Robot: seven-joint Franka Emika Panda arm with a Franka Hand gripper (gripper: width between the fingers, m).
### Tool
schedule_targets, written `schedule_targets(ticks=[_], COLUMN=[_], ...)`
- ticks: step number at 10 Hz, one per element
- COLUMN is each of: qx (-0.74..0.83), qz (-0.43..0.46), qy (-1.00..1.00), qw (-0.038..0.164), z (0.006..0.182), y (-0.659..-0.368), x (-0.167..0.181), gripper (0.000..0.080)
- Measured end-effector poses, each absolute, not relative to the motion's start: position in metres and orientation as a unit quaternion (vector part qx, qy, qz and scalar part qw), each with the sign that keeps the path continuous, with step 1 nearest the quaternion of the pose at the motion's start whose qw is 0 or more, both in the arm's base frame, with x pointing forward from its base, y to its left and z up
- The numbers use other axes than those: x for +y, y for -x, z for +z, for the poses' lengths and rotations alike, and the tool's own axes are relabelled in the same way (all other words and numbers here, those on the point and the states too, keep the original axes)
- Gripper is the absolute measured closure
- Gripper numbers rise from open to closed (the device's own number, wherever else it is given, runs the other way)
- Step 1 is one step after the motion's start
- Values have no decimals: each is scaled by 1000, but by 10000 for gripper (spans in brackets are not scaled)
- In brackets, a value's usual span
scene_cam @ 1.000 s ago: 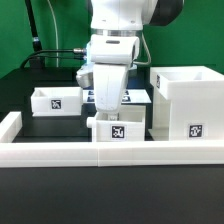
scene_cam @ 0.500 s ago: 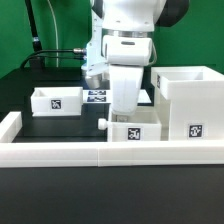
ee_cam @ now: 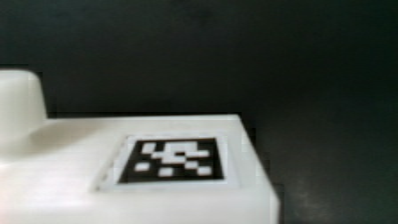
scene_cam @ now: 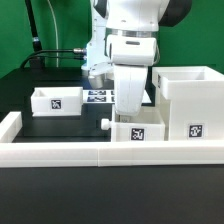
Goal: Assemble drawer
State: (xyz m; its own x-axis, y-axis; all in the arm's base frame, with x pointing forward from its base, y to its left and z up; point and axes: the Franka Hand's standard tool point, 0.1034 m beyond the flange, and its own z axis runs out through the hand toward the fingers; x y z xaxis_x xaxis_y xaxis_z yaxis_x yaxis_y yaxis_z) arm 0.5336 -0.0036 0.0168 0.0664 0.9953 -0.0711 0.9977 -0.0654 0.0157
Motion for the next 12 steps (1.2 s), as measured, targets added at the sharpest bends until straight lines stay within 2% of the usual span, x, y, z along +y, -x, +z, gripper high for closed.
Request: schedule_targets(ticks=[12], qx=[696], qz=[-22], qy=[-717], qw=[29], z=[15], y=[-530], x=[11], gripper=[757])
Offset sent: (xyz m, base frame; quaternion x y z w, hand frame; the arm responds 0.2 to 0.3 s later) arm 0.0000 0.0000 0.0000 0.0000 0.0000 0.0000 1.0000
